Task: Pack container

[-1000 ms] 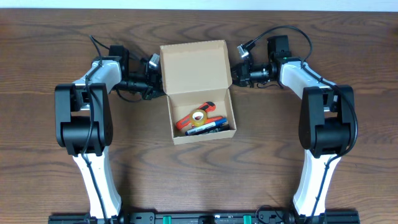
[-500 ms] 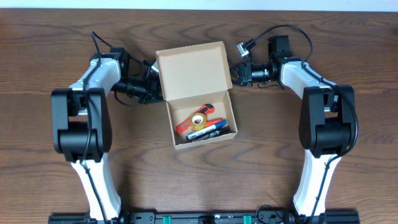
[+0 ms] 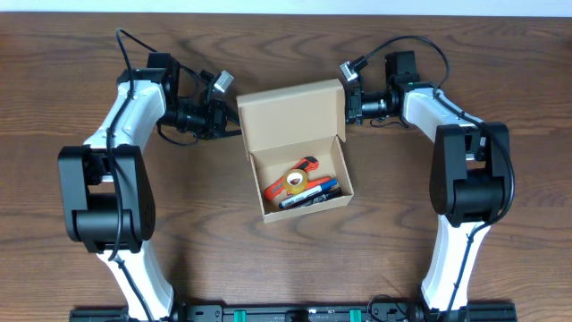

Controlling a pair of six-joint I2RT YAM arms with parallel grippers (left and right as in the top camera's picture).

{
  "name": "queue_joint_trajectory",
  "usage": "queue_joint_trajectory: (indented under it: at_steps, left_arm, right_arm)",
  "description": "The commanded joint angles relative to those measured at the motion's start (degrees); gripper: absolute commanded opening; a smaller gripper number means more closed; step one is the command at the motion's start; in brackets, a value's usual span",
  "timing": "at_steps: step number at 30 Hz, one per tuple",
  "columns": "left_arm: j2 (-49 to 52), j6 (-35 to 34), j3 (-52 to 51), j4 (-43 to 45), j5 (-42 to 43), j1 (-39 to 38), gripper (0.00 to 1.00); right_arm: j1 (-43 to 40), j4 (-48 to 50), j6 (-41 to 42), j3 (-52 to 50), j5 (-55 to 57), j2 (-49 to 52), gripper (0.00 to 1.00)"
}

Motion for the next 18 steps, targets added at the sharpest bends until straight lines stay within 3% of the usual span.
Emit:
queue_joint_trajectory:
  at_steps: [1, 18]
  left_arm:
    - [-1.38, 1.18, -0.07, -0.37, -0.13, -0.31, 0.06]
    - [-8.44, -0.79, -0.04, -0.35, -1.79, -3.8, 0.06]
  right_arm:
    - [-0.31, -0.26, -1.11, 0.31, -1.95, 1.53, 0.01]
    - [-0.31, -0.44, -1.11, 0.31, -1.64, 1.53, 0.01]
